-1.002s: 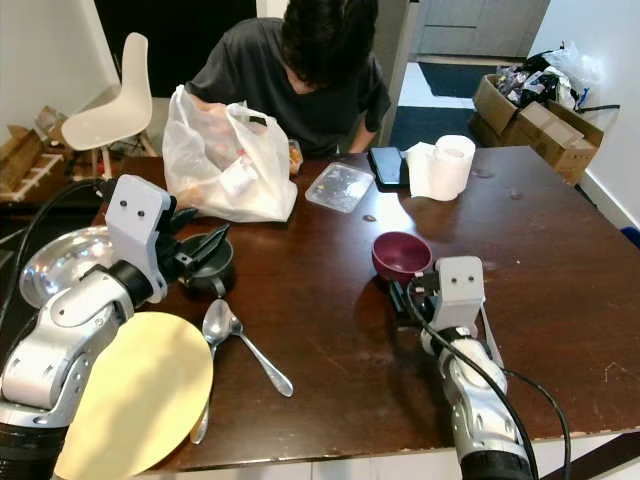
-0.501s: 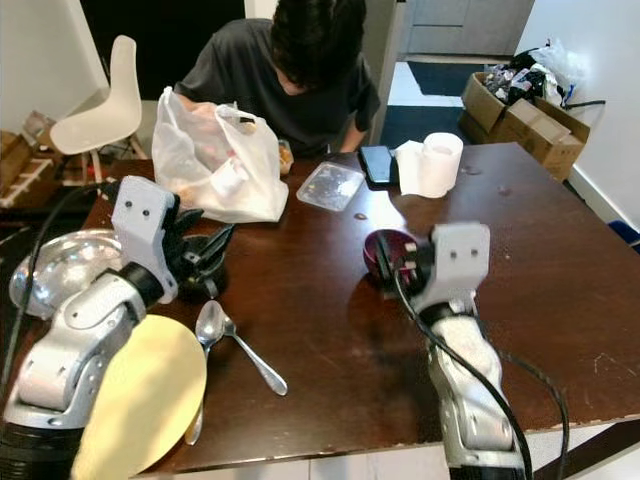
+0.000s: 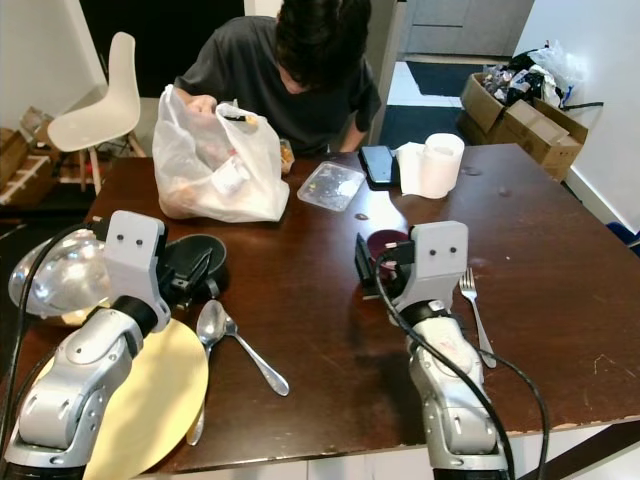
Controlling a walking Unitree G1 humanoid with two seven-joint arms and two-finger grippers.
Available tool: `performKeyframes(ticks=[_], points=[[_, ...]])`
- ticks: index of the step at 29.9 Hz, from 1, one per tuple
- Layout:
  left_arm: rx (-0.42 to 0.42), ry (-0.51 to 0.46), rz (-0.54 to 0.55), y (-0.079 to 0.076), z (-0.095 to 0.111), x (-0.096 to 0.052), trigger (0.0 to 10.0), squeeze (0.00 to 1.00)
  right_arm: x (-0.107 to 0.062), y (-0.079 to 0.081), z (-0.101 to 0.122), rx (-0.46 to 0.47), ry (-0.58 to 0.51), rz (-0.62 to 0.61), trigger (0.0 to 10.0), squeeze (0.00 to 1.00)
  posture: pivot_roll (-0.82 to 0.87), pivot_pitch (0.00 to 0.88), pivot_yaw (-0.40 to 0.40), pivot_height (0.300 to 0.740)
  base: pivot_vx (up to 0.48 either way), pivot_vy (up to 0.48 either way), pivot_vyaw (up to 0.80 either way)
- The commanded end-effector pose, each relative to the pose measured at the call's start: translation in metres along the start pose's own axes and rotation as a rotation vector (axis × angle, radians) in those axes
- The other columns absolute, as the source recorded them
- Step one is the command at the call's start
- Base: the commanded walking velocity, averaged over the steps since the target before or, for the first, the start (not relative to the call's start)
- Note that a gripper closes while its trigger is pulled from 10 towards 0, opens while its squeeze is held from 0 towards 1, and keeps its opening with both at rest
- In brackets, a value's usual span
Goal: Setting the table
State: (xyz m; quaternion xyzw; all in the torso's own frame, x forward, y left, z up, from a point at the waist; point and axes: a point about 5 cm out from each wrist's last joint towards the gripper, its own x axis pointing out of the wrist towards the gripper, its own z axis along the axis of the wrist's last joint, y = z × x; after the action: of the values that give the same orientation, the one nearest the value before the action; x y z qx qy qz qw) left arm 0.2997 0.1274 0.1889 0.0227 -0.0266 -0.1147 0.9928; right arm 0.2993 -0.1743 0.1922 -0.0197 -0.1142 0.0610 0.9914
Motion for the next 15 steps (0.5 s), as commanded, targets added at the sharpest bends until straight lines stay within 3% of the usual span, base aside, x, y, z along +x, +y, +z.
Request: performKeyframes(ticks=[1,15], points=[[0.006,-0.027,-0.002,-0.0041,0.0046,0.0006,10.0,0.00,-0.0007,-0.0001,-0.0015,-0.010,0.015,-0.003,10.0,0.00,-0.07,0.000,0.062,0.740,0.000,0.000,0.00],[-0.009,-0.064,0.005,-0.0090,0.0100,0.0036,10.0,0.00,0.0014,0.0002,-0.0039,-0.016,0.031,0.001,10.0,0.00,-0.08,0.000,0.057,0.740,0.000,0.000,0.00]])
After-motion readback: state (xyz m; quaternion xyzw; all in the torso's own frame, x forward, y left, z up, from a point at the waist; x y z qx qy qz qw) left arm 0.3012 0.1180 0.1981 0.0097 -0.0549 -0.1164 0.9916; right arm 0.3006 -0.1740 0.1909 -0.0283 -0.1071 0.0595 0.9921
